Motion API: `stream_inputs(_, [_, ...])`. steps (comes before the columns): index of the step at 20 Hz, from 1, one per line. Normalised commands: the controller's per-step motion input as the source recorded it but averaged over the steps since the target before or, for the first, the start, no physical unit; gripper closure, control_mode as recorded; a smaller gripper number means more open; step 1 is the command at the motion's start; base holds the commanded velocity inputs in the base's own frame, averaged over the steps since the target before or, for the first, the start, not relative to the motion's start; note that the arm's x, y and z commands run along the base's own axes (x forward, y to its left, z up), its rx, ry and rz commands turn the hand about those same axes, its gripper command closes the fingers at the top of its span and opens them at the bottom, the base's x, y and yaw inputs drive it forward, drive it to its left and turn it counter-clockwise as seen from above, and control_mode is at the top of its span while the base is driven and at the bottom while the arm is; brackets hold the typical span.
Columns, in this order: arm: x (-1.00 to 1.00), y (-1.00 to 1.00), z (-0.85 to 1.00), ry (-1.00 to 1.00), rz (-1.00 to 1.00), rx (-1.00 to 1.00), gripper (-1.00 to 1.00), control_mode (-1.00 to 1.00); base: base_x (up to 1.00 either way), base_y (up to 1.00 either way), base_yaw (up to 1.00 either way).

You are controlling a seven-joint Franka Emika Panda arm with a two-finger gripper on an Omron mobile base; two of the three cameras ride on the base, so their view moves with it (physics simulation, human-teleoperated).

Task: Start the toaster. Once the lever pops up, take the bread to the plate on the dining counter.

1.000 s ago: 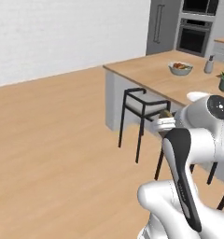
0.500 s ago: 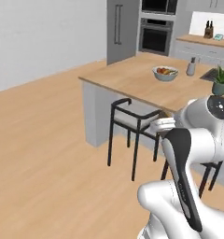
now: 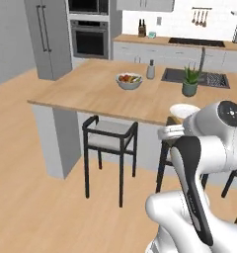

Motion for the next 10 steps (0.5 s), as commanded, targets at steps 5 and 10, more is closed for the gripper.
stream_inputs(5, [0.0,0.0,0.0,0.0,0.0,0.0,1.0,1.0,0.66,0.4,-0.59])
stream_inputs(10, [0.0,0.0,0.0,0.0,0.0,0.0,1.0,1.0,0.6,0.19,-0.5])
